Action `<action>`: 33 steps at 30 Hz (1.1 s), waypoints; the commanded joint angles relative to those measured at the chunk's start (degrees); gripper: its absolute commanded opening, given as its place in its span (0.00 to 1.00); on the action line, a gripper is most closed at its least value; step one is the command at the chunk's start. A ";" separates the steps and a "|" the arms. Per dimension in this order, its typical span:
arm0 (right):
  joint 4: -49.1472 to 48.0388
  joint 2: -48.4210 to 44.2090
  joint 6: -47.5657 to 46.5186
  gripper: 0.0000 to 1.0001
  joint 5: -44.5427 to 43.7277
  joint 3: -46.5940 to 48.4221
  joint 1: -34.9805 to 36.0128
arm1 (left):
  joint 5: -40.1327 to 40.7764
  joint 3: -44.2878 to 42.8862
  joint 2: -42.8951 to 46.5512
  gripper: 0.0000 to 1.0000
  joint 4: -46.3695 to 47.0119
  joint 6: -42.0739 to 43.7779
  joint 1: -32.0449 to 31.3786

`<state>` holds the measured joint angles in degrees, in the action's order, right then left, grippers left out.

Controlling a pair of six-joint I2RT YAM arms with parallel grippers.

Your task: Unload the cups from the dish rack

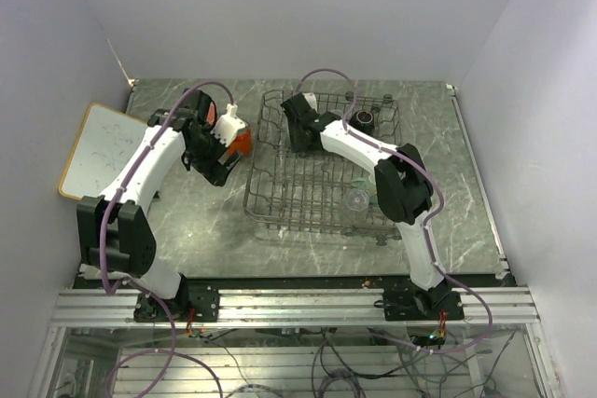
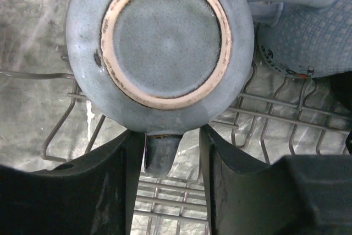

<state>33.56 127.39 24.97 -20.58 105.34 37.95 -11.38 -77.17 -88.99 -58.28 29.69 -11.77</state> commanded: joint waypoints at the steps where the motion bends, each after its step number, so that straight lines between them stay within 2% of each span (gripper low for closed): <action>1: -4.02 0.37 -0.97 0.41 -1.83 -0.27 -0.15 | -3.43 1.17 4.30 0.98 0.38 2.22 0.17; 4: -6.56 -0.64 -0.30 0.31 -2.86 -2.71 -0.07 | -3.84 1.47 4.71 0.98 0.03 2.30 0.16; 8: -9.60 -2.67 0.20 0.11 -3.95 -5.97 0.19 | -3.71 1.03 4.88 0.97 -0.71 2.56 0.17; 11: -10.95 -4.71 0.17 0.00 -5.38 -7.41 0.45 | -4.07 1.09 5.68 0.97 -0.55 2.64 0.17; 20: -12.13 -10.50 -0.67 0.00 -6.17 -6.19 0.73 | -6.47 2.17 9.74 0.99 1.90 4.22 0.17; 25: -10.88 -14.83 0.52 0.00 -3.45 -4.79 0.72 | -8.17 4.46 13.37 1.00 6.00 6.87 0.17; 29: -9.59 -19.54 4.35 0.00 2.61 -6.81 0.79 | -9.38 6.29 16.91 0.99 10.54 9.05 0.17; 33: -10.03 -26.12 10.36 0.00 12.89 -12.52 0.72 | -13.03 8.03 21.40 0.99 16.03 9.77 0.12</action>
<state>27.49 109.69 28.64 -17.06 96.01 38.48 -18.98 -70.39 -71.94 -50.30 37.17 -11.77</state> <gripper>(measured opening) 0.191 0.995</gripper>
